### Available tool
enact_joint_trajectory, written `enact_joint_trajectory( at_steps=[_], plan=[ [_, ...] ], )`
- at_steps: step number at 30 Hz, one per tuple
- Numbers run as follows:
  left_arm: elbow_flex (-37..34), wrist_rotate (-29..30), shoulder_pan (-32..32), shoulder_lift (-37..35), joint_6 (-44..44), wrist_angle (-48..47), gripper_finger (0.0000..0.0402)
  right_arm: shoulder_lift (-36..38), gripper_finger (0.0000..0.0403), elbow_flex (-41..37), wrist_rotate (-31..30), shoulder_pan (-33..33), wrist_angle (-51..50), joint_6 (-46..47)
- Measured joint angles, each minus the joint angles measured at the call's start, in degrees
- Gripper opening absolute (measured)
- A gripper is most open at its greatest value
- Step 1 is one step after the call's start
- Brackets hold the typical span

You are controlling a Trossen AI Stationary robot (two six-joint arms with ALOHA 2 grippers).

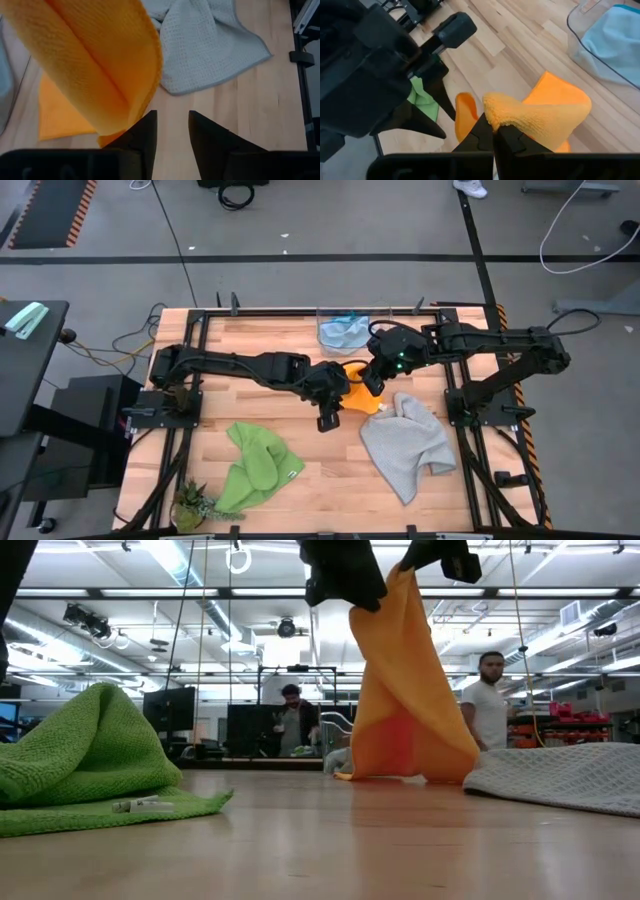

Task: Fold microfiber towels
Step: Fold the orange microfiber cloth

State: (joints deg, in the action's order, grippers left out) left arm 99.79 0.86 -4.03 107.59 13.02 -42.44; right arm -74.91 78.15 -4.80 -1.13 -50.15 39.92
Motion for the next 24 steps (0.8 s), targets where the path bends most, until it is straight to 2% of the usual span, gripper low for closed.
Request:
enact_joint_trajectory(
  at_steps=[24],
  plan=[
    [1.86, 1.29, 2.34, -3.69, 1.42, -5.96, 0.0132, 0.00, 0.0000, 0.04, 0.00, 0.00, 0.73, -1.35]
  ],
)
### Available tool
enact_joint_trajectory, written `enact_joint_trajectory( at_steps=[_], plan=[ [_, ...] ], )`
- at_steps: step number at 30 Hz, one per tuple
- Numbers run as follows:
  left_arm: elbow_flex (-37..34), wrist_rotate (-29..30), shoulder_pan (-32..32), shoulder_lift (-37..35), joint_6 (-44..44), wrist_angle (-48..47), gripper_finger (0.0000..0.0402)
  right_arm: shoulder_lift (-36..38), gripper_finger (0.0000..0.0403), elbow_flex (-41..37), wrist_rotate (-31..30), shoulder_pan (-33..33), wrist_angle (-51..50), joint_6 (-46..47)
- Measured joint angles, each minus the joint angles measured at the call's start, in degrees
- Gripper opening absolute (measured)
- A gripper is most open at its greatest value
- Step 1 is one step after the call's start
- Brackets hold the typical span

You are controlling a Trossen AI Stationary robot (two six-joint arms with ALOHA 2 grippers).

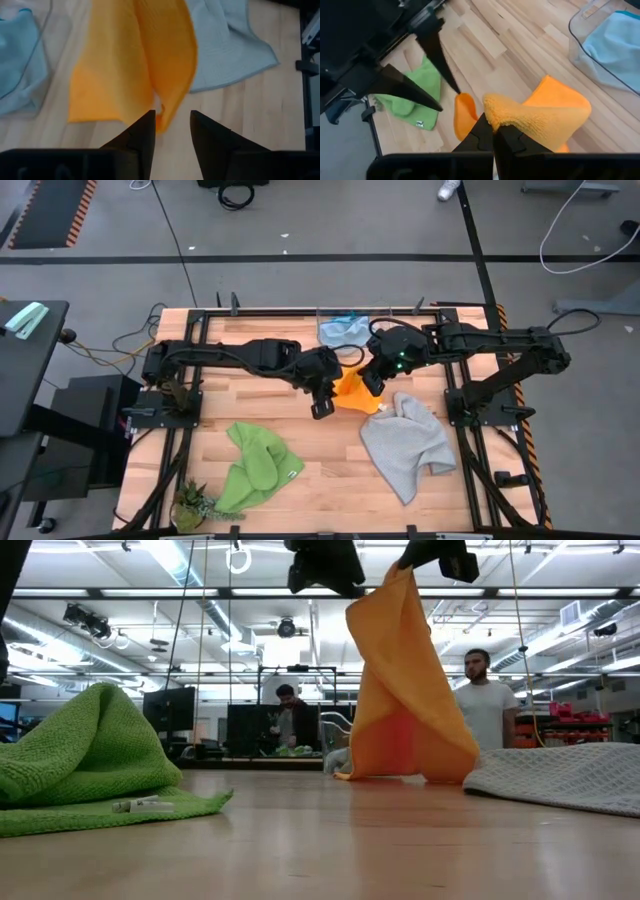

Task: Fold microfiber towels
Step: Fold the orange microfiber cloth

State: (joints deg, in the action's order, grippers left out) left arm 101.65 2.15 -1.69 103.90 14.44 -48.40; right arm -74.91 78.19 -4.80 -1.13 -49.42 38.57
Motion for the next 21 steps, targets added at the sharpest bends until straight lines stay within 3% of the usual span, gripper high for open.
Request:
enact_joint_trajectory(
  at_steps=[21],
  plan=[
    [0.09, 0.17, 0.02, 2.65, -0.70, 0.11, 0.0143, 0.00, 0.0000, 0.00, 0.00, -0.01, 1.24, -0.22]
  ],
)
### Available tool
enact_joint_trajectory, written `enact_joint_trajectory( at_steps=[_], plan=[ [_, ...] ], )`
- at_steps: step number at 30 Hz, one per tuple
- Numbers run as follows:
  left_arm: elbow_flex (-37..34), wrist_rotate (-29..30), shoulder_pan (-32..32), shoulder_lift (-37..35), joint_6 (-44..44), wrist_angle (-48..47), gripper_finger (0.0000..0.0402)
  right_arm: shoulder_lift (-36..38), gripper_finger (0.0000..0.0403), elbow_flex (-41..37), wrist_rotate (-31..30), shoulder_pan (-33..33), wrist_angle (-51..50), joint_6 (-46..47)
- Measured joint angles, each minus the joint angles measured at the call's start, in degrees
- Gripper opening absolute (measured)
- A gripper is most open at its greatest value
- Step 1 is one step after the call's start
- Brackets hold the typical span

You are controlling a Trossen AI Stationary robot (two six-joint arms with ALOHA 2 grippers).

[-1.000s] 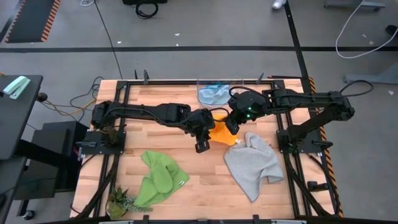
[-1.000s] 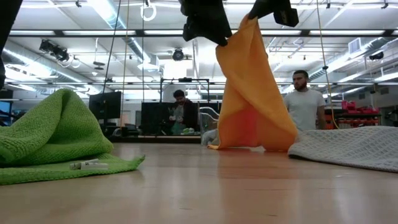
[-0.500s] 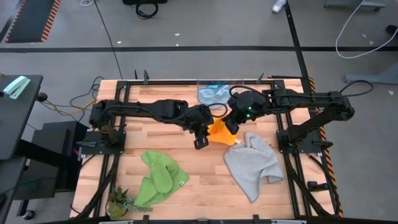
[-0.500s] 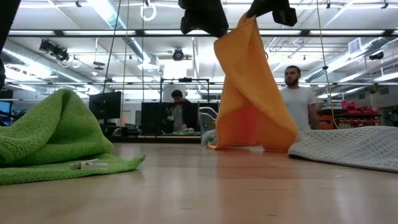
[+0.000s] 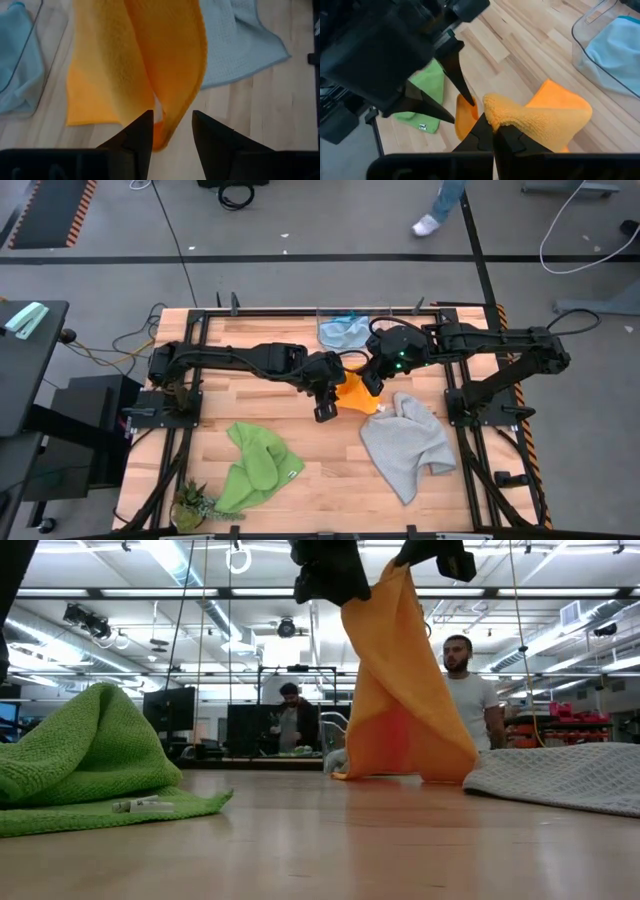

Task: Fold microfiber towels
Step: Fold the orange microfiber cloth

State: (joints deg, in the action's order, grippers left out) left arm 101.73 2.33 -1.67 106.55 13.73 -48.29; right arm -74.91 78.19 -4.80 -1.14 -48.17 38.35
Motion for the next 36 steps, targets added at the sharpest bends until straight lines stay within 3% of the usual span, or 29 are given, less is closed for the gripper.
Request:
enact_joint_trajectory(
  at_steps=[13, 17, 24, 36],
  plan=[
    [-0.02, 0.00, 0.00, 1.31, 0.03, 0.48, 0.0140, 0.00, 0.0000, 0.00, 0.00, 0.00, 0.21, -0.01],
    [-0.02, -0.02, 0.00, 1.59, 0.25, 0.52, 0.0109, 0.00, 0.0000, 0.00, 0.00, 0.00, 0.23, 0.00],
    [-0.02, 0.03, -0.07, 1.59, 0.67, 1.02, 0.0010, 0.00, 0.0000, 0.00, 0.00, 0.01, 0.27, -0.02],
    [-0.02, 4.64, -2.46, -1.11, 0.62, -4.97, 0.0005, 0.00, 0.0001, -0.02, 0.00, -0.01, -2.15, -2.30]
  ],
)
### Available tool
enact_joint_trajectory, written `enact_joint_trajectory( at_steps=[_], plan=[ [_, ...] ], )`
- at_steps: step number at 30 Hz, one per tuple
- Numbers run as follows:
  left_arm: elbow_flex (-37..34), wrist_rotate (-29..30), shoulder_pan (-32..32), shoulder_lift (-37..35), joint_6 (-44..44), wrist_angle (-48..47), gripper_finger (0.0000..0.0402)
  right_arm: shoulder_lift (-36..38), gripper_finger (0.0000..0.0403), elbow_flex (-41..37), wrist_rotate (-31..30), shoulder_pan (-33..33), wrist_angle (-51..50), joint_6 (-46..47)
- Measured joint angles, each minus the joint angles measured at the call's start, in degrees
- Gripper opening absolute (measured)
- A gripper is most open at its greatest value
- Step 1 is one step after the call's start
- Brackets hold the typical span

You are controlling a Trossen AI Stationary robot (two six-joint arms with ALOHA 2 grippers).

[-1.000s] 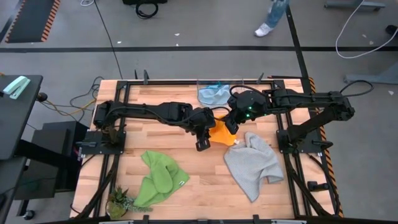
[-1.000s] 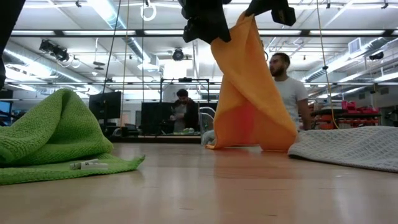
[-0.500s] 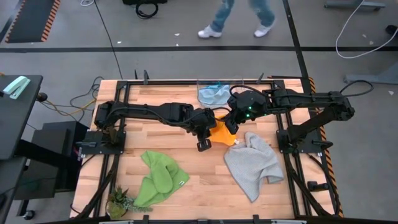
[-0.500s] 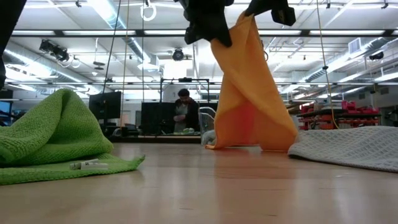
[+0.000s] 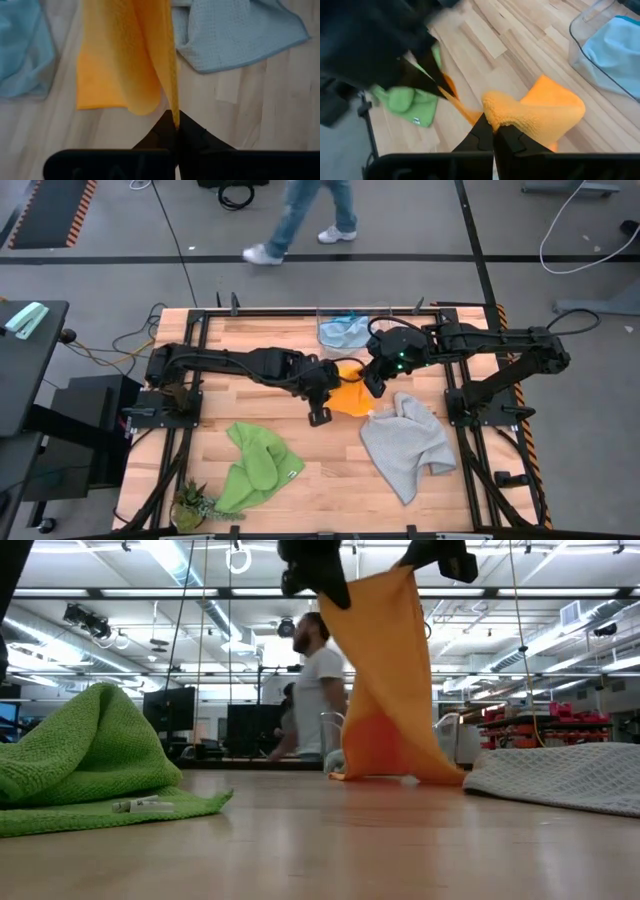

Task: Fold microfiber towels
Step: Fold the orange microfiber cloth

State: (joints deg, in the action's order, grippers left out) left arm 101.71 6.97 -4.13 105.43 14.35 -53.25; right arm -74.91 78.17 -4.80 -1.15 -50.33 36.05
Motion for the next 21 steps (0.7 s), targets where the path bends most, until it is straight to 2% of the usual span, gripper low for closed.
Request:
enact_joint_trajectory(
  at_steps=[6, 12, 18, 21],
  plan=[
    [0.04, 4.85, -1.30, -4.72, 1.85, -2.92, 0.0003, -0.04, 0.0002, -0.04, 0.43, -1.93, -1.61, -4.52],
    [0.07, 5.11, -1.30, -7.92, 4.01, -3.44, 0.0002, -0.04, 0.0011, 0.00, 2.24, -3.92, -1.04, -10.98],
    [1.95, 4.92, -1.76, -8.19, 4.51, -8.82, 0.0002, -1.02, 0.0033, -0.12, 7.64, -5.23, -3.95, -17.28],
    [5.23, 5.03, -2.11, -8.03, 4.81, -12.35, 0.0002, -3.17, 0.0053, -0.04, 10.82, -5.97, -3.36, -20.16]
  ],
)
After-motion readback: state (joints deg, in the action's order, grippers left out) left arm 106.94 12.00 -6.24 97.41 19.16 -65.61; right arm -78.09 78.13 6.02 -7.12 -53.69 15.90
